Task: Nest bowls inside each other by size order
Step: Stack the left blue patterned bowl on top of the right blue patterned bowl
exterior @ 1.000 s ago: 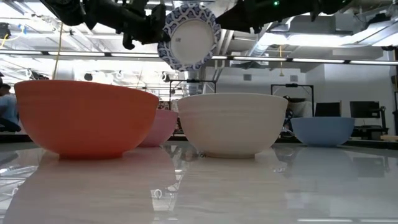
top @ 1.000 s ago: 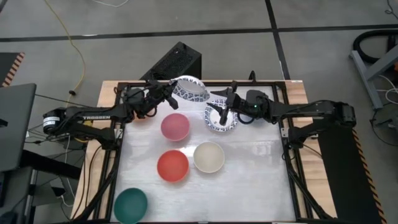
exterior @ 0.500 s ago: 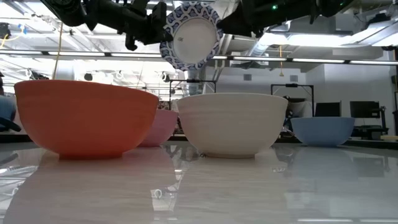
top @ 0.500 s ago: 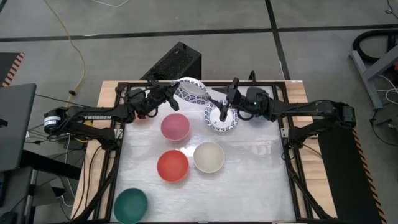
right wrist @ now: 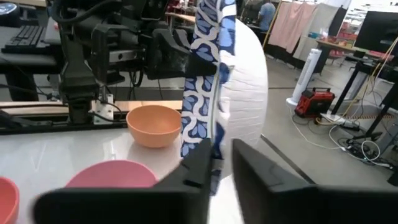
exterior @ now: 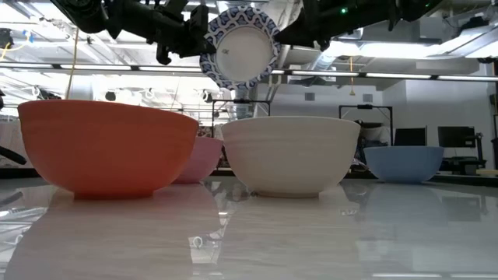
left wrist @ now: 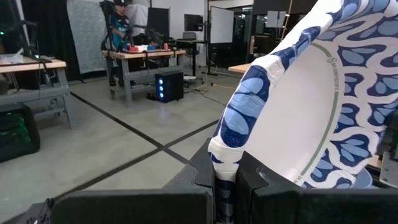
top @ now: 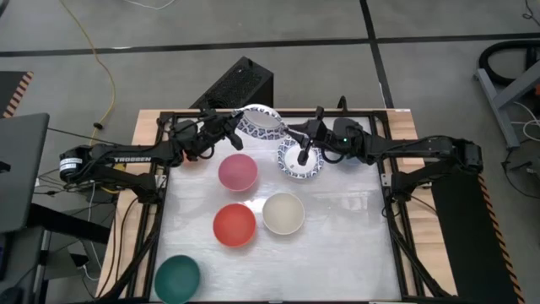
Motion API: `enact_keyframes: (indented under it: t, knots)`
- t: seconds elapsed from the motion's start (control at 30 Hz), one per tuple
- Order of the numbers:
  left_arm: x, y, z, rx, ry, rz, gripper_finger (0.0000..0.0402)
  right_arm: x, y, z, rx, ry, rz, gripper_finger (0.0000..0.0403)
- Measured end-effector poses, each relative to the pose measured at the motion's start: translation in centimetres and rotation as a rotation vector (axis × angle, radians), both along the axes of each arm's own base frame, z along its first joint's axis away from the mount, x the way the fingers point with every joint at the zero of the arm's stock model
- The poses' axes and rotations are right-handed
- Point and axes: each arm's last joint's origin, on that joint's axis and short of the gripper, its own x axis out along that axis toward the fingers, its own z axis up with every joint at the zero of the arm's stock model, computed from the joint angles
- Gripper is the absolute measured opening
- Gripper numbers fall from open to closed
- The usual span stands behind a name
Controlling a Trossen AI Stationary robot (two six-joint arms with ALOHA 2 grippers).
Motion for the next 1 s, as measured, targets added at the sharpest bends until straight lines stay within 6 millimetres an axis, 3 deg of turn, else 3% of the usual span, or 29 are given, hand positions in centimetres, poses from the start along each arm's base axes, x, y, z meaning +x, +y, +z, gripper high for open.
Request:
enact_keyframes:
  t: [0.13, 0.3, 0.47, 0.63, 0.8, 1.0]
  knots:
    - [0.0, 0.0, 0.0, 0.005, 0.008, 0.002, 0.0002, 0.0, 0.0, -0.1, 0.003, 0.015, 0.003, 0.0012]
    - [0.1, -0.1, -0.4, 0.026, 0.078, -0.029, 0.0024, 0.0, 0.0, -0.2, 0.041, 0.001, 0.000, 0.0009]
    - [0.2, -0.1, -1.1, 0.044, 0.177, -0.059, 0.0090, -0.1, -0.4, -0.3, 0.140, -0.031, -0.021, 0.0004]
    - [0.3, -0.2, -1.6, 0.052, 0.246, -0.111, 0.0177, -0.9, -2.4, -1.4, 0.389, -0.032, -0.134, 0.0003]
    - [0.2, -0.3, -2.1, 0.032, 0.298, -0.117, 0.0259, -1.8, -4.1, -2.4, 0.529, 0.022, -0.180, 0.0002]
    - [0.2, -0.3, -2.4, 0.002, 0.316, -0.116, 0.0307, -4.0, -7.1, -3.3, 0.792, 0.049, -0.132, 0.0001]
